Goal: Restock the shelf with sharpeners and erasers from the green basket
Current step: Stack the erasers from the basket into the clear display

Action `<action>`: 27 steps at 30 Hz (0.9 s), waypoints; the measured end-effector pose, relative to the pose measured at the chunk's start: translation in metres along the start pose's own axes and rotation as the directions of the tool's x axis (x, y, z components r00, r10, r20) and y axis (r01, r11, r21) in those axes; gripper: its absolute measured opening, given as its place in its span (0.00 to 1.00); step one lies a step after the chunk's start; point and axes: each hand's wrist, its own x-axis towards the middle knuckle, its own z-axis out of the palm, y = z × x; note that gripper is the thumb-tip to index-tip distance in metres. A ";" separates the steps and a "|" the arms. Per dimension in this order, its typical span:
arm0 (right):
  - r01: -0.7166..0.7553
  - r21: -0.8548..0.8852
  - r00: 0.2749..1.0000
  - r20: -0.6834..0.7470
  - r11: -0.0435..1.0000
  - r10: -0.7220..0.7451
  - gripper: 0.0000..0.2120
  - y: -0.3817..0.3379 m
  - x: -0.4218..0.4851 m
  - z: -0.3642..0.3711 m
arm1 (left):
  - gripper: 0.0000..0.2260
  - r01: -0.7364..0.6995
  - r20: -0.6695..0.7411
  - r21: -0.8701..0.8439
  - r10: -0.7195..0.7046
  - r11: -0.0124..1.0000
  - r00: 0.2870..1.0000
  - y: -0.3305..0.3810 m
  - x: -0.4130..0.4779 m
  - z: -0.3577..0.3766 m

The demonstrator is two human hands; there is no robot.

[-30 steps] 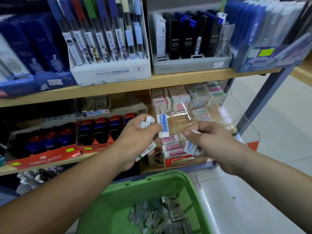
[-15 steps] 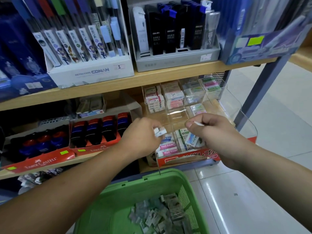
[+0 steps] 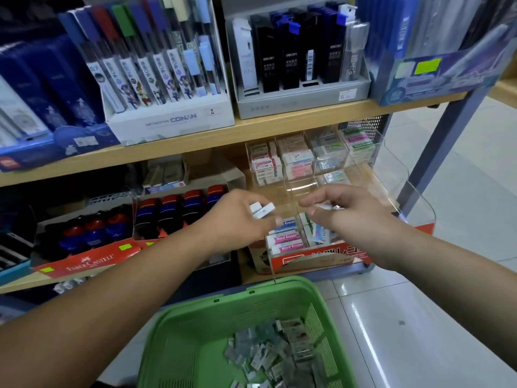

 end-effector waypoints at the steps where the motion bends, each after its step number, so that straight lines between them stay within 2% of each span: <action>1: 0.043 -0.047 0.998 0.037 0.998 -0.041 0.08 -0.002 0.000 0.003 | 0.06 0.034 0.071 -0.082 -0.028 0.996 0.997 0.002 -0.005 -0.003; 4: 0.056 -0.137 0.995 0.091 0.989 -0.044 0.16 -0.007 0.001 0.017 | 0.07 0.057 0.119 -0.152 -0.039 0.987 0.992 0.002 -0.014 -0.007; 7: 0.022 -0.232 1.000 -0.014 0.972 -0.026 0.19 -0.005 0.007 0.026 | 0.07 0.068 0.045 -0.131 -0.063 0.989 0.997 -0.005 -0.012 -0.004; 9: 0.027 -0.166 0.998 -0.058 0.986 -0.037 0.15 -0.007 0.009 0.024 | 0.05 0.099 0.024 -0.144 -0.096 0.985 0.995 -0.010 -0.011 -0.001; 11: 0.071 -0.088 0.997 -0.003 0.994 -0.072 0.08 -0.006 0.006 0.020 | 0.06 0.125 0.049 -0.199 -0.118 0.972 0.992 -0.011 -0.013 0.001; 13: 0.117 -0.159 0.988 0.122 0.980 -0.098 0.11 -0.002 0.001 0.019 | 0.09 0.139 0.122 -0.268 -0.110 0.953 0.986 -0.007 -0.017 0.003; 15: 0.144 -0.177 0.980 0.160 0.974 -0.116 0.11 0.002 -0.005 0.022 | 0.13 0.137 0.211 -0.296 -0.076 0.945 0.975 -0.003 -0.022 0.005; 18: 0.161 -0.109 0.980 0.132 0.981 -0.146 0.01 -0.001 -0.006 0.026 | 0.14 0.138 0.247 -0.330 -0.055 0.934 0.967 0.002 -0.025 0.009; 21: 0.095 -0.069 0.992 0.089 0.993 -0.089 0.07 -0.004 -0.002 0.024 | 0.16 0.163 0.223 -0.377 -0.081 0.912 0.971 -0.001 -0.025 0.004; 23: 0.027 -0.024 0.998 0.060 0.999 -0.025 0.09 -0.005 0.001 0.021 | 0.14 0.180 0.231 -0.383 -0.095 0.906 0.968 -0.006 -0.025 -0.002; 27: -0.019 -0.035 1.000 0.009 0.999 0.019 0.11 0.000 0.005 0.017 | 0.11 0.175 0.200 -0.412 -0.099 0.894 0.975 -0.012 -0.026 -0.007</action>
